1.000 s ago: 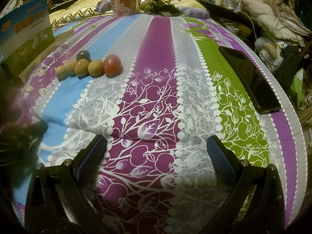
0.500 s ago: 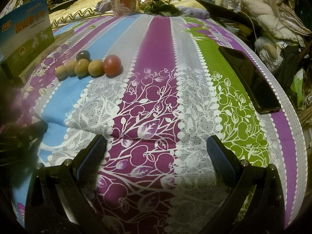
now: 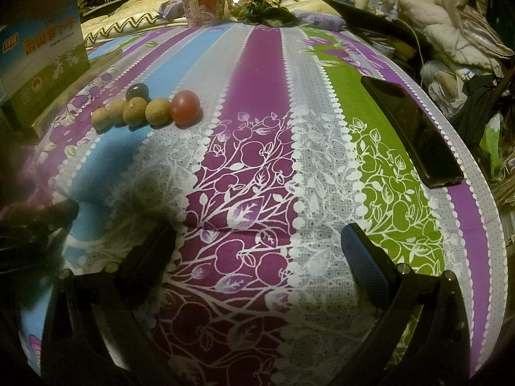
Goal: Organize fruits
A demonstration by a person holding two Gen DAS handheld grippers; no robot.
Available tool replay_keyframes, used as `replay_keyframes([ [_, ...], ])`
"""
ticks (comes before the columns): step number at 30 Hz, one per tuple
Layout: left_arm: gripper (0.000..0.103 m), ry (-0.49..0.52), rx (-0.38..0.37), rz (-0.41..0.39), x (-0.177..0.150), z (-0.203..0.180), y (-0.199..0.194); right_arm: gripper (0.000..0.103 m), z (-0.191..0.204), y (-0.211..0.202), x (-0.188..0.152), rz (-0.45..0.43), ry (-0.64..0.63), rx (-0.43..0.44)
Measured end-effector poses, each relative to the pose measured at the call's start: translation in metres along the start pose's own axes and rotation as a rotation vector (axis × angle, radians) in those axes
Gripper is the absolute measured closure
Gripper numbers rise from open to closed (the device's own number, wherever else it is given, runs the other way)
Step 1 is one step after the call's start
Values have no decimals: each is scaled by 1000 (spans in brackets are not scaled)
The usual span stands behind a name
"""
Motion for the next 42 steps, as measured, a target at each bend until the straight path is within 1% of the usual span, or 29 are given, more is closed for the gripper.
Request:
replay_keyframes([
  [42,0,1,1,1,0,-3,0,0,-1,0,-1,0,0,0],
])
Point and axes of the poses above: each gripper's, at about its wrist camera, not at the fingertips, and y roughly the way its jaws point, z to its left, x to its top, the point moved 10 cm from there along y, roughly the way its jaws point, and after that the axes turned 13 degrees about y, right-handed, at the moved point
